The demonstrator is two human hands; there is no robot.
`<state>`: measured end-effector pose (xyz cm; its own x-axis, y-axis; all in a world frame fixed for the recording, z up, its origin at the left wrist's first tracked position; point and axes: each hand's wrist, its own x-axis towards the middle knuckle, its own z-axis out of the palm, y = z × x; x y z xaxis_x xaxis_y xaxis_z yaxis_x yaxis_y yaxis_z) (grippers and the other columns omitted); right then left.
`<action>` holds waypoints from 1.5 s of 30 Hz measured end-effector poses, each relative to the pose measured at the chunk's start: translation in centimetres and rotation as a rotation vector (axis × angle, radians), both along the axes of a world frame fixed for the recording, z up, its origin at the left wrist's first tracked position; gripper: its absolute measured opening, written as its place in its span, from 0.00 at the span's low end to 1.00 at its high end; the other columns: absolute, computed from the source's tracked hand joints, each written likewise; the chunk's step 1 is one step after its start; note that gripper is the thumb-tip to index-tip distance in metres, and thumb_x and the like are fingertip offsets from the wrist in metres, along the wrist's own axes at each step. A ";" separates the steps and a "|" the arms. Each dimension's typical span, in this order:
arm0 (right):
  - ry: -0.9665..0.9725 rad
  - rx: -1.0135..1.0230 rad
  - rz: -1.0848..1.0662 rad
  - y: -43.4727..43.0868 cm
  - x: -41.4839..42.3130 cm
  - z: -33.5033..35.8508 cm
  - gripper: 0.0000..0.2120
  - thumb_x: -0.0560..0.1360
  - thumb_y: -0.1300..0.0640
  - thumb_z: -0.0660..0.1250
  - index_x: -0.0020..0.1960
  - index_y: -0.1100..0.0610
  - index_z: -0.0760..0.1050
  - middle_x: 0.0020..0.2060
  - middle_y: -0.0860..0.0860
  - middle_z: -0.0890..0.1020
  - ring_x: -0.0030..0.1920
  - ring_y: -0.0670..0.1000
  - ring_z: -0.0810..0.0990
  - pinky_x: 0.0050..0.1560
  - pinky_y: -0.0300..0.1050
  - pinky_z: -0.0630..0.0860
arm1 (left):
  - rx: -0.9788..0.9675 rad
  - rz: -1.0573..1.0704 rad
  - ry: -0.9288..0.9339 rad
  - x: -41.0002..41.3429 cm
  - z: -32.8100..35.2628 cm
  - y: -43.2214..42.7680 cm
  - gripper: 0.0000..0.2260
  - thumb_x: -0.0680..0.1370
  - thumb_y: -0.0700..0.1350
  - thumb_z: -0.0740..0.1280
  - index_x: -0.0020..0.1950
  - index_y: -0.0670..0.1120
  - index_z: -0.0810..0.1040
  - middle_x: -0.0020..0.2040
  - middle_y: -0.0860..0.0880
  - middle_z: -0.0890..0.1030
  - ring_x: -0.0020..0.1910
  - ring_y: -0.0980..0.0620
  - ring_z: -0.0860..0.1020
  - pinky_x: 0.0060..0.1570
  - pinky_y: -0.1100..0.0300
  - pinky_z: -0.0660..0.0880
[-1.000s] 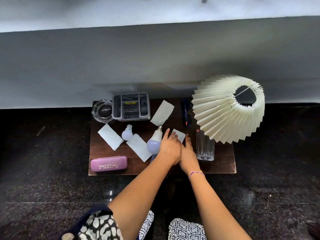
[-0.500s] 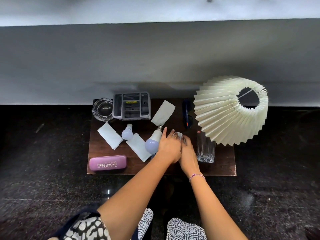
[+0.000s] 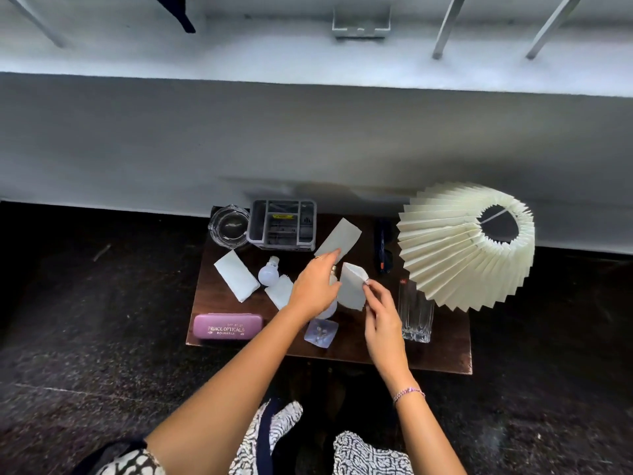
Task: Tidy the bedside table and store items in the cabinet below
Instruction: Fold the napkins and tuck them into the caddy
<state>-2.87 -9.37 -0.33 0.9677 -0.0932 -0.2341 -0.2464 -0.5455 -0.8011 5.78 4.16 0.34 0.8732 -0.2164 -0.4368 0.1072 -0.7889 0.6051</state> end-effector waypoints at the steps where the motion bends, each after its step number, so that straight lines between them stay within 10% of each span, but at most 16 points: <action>1: -0.017 0.025 -0.005 0.0 0.1 0.4 0.23 0.77 0.71 0.57 0.70 0.57 0.68 0.68 0.46 0.67 0.67 0.39 0.66 0.69 0.29 0.59 | -0.036 0.036 0.030 0.2 0.1 0.3 0.29 0.75 0.40 0.67 0.74 0.48 0.62 0.68 0.47 0.73 0.67 0.49 0.71 0.65 0.52 0.70; 12: -0.142 0.165 0.048 1.4 3.7 2.8 0.21 0.76 0.72 0.58 0.67 0.58 0.72 0.65 0.48 0.73 0.67 0.40 0.69 0.68 0.34 0.66 | -0.075 0.144 -0.004 1.6 0.7 3.5 0.10 0.73 0.45 0.71 0.53 0.46 0.82 0.48 0.46 0.85 0.48 0.49 0.81 0.48 0.55 0.77; 22: -0.065 0.131 -0.037 4.5 10.0 3.3 0.26 0.70 0.61 0.72 0.66 0.55 0.70 0.51 0.48 0.71 0.48 0.44 0.75 0.44 0.26 0.74 | -0.045 0.251 -0.169 4.2 2.8 7.8 0.09 0.72 0.46 0.72 0.52 0.51 0.83 0.50 0.51 0.84 0.48 0.52 0.80 0.48 0.58 0.76; 31: -0.142 0.013 -0.014 9.6 16.5 3.4 0.06 0.71 0.61 0.71 0.47 0.61 0.82 0.41 0.55 0.83 0.38 0.46 0.76 0.40 0.29 0.66 | 0.094 0.265 -0.291 8.0 3.6 10.5 0.09 0.73 0.50 0.70 0.51 0.51 0.83 0.47 0.49 0.82 0.50 0.47 0.77 0.45 0.54 0.73; 45: -0.041 -0.145 -0.030 11.3 20.7 0.3 0.09 0.74 0.61 0.68 0.53 0.61 0.80 0.49 0.57 0.84 0.51 0.56 0.82 0.47 0.39 0.71 | 0.079 0.314 -0.177 12.4 0.9 11.4 0.08 0.73 0.45 0.70 0.51 0.47 0.82 0.49 0.43 0.84 0.49 0.41 0.81 0.48 0.50 0.78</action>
<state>17.81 1.94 -0.04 0.9724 -0.1524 -0.1764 -0.2331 -0.6490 -0.7242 18.14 15.61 1.21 0.9552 0.1029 -0.2776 0.2509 -0.7790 0.5747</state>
